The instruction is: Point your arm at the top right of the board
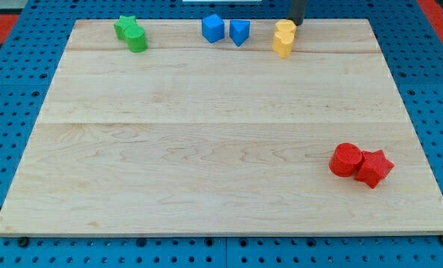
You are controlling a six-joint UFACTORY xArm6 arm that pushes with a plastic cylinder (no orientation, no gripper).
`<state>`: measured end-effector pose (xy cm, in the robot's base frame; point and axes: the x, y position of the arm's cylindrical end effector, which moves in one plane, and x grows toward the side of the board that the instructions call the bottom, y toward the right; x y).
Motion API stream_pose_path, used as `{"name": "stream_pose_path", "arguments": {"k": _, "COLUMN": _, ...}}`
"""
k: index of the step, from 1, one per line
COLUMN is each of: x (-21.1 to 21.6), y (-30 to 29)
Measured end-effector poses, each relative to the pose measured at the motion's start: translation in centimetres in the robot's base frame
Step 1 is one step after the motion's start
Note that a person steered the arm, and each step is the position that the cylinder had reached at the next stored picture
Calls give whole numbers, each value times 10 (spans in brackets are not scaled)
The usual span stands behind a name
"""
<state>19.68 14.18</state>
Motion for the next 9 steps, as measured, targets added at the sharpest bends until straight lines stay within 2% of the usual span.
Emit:
{"name": "stream_pose_path", "arguments": {"k": 5, "x": 0, "y": 57}}
{"name": "stream_pose_path", "arguments": {"k": 9, "x": 26, "y": 44}}
